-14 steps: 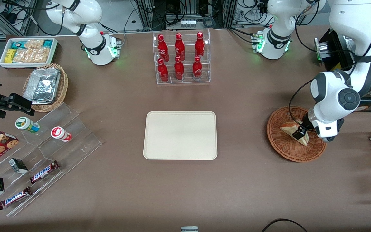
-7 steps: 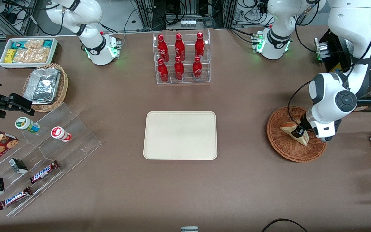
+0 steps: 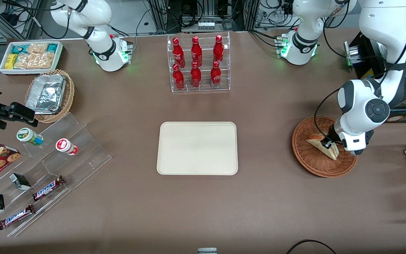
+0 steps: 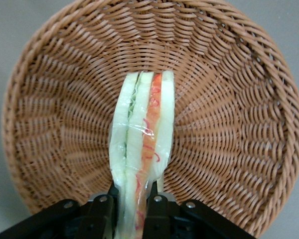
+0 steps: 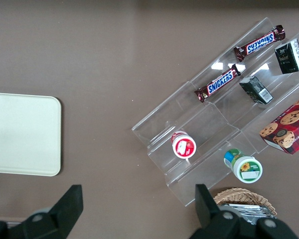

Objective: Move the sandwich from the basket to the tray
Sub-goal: 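Lift the sandwich and carry it over the cream tray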

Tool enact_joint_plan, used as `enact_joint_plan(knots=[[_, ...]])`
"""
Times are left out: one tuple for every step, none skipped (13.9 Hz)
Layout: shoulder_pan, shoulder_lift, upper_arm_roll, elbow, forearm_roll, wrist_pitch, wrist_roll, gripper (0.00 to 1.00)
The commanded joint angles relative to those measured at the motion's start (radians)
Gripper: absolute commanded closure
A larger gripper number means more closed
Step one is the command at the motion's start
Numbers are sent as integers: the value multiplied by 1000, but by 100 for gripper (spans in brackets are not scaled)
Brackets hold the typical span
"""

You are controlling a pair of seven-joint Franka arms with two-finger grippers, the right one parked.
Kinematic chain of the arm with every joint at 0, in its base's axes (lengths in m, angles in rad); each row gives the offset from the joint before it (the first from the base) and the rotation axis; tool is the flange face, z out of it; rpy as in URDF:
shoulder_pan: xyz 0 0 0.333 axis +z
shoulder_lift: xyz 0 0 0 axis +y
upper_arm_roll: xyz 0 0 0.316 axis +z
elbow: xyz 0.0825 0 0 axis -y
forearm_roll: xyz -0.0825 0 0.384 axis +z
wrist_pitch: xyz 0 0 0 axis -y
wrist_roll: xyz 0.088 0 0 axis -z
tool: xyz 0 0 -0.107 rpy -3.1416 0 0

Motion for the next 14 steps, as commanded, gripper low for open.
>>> enact_joint_plan(knots=[[-49,-73,-4,107,44,-233,23,98],[-73,-91,-4,162,44,-329,68,98],[-98,-98,-5,219,44,-405,94,98],[-130,-99,-8,276,44,-460,99,98],[-166,-98,-8,325,39,-499,99,98],[-209,-99,-10,359,39,-533,105,98],[-260,-96,-10,385,39,-547,111,97],[-315,-93,-10,401,35,-545,110,97],[-366,-90,-10,407,35,-539,111,97],[-418,-88,-10,411,33,-533,111,97],[-464,-79,-10,413,29,-516,110,97],[-495,-75,-10,411,23,-480,111,97],[-521,-62,-10,411,-8,-441,111,97],[-552,-46,-10,413,-29,-401,111,97]])
